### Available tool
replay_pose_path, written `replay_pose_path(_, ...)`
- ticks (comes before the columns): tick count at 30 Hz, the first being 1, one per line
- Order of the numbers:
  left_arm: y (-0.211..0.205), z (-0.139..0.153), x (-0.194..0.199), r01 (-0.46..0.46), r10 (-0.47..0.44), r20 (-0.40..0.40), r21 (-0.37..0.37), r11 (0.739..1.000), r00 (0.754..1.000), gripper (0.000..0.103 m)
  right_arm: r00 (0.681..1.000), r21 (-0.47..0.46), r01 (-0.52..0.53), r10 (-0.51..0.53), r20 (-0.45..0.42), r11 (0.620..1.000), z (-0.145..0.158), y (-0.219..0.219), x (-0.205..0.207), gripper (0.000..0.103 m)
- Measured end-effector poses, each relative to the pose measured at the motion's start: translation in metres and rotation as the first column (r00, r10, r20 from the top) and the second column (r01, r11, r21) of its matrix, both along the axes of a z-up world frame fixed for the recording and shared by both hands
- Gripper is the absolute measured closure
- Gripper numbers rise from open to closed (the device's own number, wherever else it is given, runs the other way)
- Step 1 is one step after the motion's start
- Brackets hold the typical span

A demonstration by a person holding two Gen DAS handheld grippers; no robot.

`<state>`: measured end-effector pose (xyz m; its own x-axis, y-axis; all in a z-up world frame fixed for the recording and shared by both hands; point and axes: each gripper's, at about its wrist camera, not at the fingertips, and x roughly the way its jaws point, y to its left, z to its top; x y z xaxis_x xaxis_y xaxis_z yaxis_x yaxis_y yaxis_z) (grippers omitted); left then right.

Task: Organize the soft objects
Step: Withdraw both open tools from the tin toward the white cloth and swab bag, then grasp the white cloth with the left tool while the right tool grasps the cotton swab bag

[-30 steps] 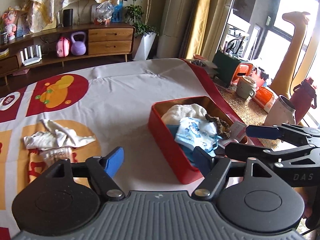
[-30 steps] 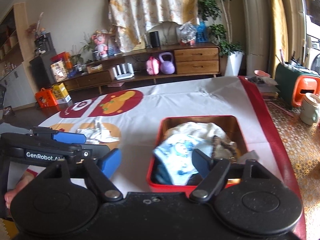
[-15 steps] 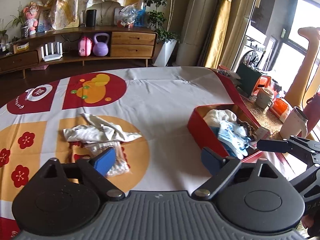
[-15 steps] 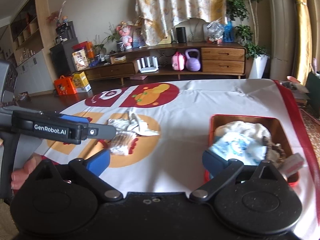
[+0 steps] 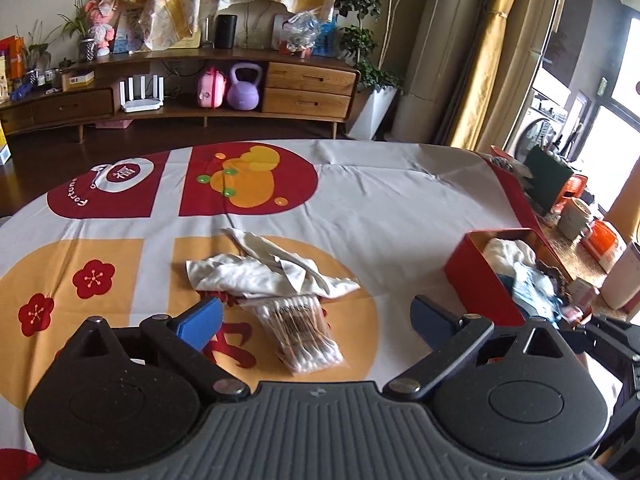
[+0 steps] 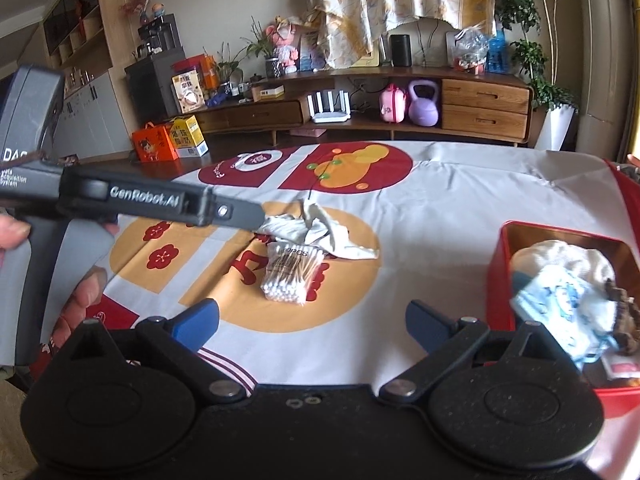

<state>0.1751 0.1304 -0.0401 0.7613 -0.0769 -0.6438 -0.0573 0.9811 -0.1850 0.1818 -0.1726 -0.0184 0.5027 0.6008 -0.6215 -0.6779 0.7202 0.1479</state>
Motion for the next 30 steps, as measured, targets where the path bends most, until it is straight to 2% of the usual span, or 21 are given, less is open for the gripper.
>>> replay_pose_path(6, 0.005, -0.013, 0.027, 0.011, -0.009, -0.056, 0.040, 0.999, 0.998, 0.002, 0.999, -0.016, -0.029, 0.028, -0.027, 0.999, -0.015, 0.023, 0.011, 0.003)
replay_pose_path(15, 0.014, -0.042, 0.069, 0.000, 0.003, -0.096, 0.033, 0.999, 0.995, 0.002, 0.996, -0.043, -0.074, 0.072, -0.051, 0.996, -0.035, 0.054, 0.030, 0.003)
replay_pose_path(19, 0.017, -0.056, 0.087, -0.004, 0.009, -0.132, 0.036, 0.999, 0.991, 0.002, 0.995, -0.060, -0.085, 0.082, -0.052, 0.995, -0.045, 0.065, 0.038, 0.010)
replay_pose_path(30, 0.016, -0.083, 0.126, -0.008, 0.021, -0.217, 0.063, 0.998, 0.976, 0.002, 0.994, -0.072, -0.097, 0.093, -0.058, 0.993, -0.061, 0.091, 0.062, 0.014)
